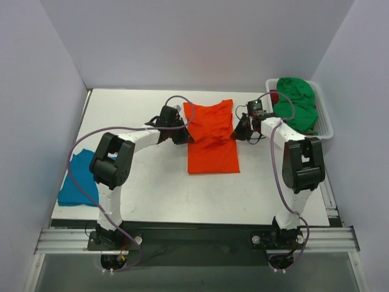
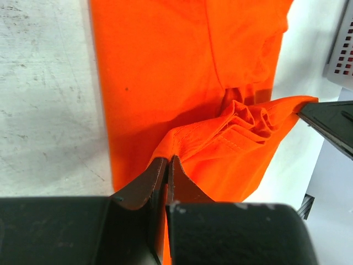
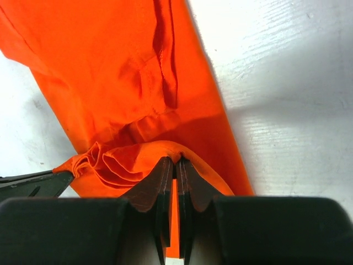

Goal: Fold and stack the t-shirts
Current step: Fold the folded rectangular tshirt in 1/3 of the way

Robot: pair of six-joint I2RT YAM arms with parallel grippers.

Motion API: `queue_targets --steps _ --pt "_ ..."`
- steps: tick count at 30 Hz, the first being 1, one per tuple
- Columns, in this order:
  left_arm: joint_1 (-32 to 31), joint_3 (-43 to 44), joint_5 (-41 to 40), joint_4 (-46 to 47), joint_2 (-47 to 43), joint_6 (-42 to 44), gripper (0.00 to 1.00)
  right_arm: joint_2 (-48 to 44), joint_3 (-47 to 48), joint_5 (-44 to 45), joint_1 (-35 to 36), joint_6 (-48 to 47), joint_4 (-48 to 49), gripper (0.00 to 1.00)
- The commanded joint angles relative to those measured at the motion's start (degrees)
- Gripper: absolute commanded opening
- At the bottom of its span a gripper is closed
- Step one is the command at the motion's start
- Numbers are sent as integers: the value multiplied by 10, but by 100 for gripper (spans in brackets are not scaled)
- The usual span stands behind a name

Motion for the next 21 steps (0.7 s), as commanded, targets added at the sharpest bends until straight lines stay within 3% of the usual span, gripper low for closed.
queue_targets --steps 1,3,4,6,8,9,13,17,18,21 --pt "7 33 19 12 13 15 1 22 33 -25 -11 -19 1 11" --pt "12 33 24 23 10 20 20 30 47 -44 -15 -24 1 20" --pt "15 33 25 30 10 30 42 33 51 -50 -18 -28 1 29" --pt "27 37 31 30 1 42 63 28 53 -54 -25 -32 0 37" --pt "36 23 49 44 -21 58 73 10 48 -54 -28 -39 0 45" --pt "43 17 47 44 -31 60 74 2 37 -49 -27 -40 0 47" --pt "32 -38 43 61 -81 64 67 -44 0 -25 1 -54 1 46" --pt "0 -54 62 102 -72 46 36 -34 -2 -21 45 -50 4 33" --pt "-7 -47 71 107 -63 41 19 -29 1 -20 51 -47 7 29" --pt "-20 -25 81 110 -21 28 6 3 19 -19 68 -44 9 22"
